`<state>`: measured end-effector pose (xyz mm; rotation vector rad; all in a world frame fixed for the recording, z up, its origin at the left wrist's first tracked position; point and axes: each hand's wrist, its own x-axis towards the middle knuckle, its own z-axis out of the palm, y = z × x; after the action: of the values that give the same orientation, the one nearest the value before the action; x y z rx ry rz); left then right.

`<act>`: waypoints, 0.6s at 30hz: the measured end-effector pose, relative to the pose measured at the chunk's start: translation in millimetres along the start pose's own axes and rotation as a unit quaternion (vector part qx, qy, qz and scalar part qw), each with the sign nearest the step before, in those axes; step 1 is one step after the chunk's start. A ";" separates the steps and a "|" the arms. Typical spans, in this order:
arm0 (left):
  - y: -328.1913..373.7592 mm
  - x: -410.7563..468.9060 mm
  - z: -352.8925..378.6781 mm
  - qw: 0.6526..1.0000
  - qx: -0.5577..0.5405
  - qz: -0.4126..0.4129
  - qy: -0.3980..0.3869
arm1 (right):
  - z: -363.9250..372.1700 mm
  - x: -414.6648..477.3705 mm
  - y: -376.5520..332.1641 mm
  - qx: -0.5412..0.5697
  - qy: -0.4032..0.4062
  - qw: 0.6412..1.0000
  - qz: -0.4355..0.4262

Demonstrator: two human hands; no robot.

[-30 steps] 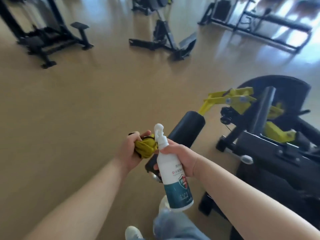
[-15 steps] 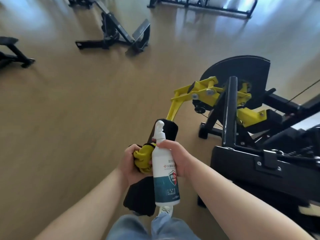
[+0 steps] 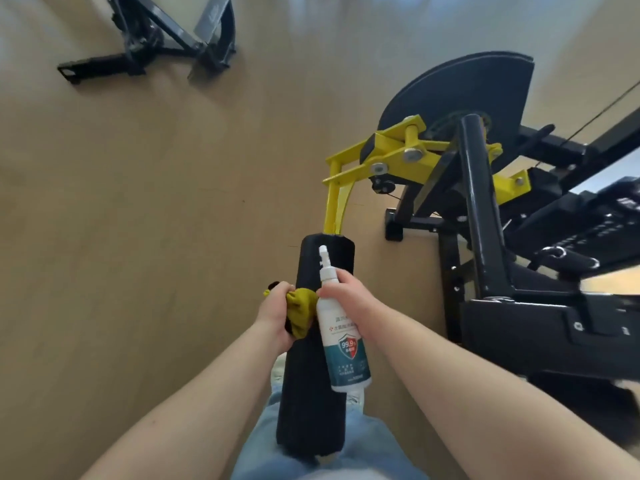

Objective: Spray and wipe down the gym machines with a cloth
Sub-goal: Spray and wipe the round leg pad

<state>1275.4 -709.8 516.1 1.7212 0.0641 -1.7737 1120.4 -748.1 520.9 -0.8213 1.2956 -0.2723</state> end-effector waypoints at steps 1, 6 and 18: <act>4.8 6.6 -2.8 1.000 0.004 -0.007 -0.009 | -1.2 6.9 -2.9 -0.003 0.020 1.000 0.009; 29.8 34.0 -7.7 0.998 0.020 -0.036 -0.040 | -2.1 38.1 -19.0 0.051 0.043 0.996 0.063; 54.5 55.8 -28.7 0.995 0.054 -0.055 -0.065 | 20.0 26.3 8.6 0.215 0.068 0.970 0.087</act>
<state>1331.0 -762.2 483.3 1.7015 0.0080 -1.9979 1144.3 -750.5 496.5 -0.3223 1.3622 -0.4569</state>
